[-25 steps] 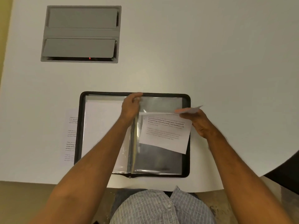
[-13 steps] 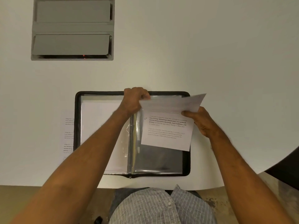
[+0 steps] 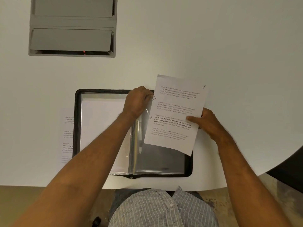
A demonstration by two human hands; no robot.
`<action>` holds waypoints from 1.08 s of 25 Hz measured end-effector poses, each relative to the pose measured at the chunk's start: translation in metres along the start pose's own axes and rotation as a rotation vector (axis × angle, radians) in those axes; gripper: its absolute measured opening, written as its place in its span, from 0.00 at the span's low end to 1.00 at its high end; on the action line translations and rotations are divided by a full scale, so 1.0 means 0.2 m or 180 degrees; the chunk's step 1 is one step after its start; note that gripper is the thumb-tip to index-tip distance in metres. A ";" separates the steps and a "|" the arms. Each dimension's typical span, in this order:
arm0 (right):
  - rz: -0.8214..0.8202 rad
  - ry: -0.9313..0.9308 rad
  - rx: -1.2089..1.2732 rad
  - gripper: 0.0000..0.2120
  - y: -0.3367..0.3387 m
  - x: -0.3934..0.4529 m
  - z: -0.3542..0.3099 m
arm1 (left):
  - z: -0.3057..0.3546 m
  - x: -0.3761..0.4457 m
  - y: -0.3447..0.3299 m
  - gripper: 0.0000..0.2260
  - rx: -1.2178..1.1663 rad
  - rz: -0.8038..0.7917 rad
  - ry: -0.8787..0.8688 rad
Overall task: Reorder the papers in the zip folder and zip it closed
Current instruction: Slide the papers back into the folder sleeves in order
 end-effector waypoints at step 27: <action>0.0913 -0.0291 0.2737 0.23 -0.20 0.42 -0.47 | 0.01 -0.07 -0.01 0.06 -0.0059 -0.0295 -0.0017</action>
Point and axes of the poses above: each hand's wrist, its own x-axis towards the middle knuckle, its own y-axis out of the back of the hand, z = x × y, the point moved 6 cm from there along x, towards the middle knuckle, and after that the axes turned 14 degrees about z, right-handed, at the moved point
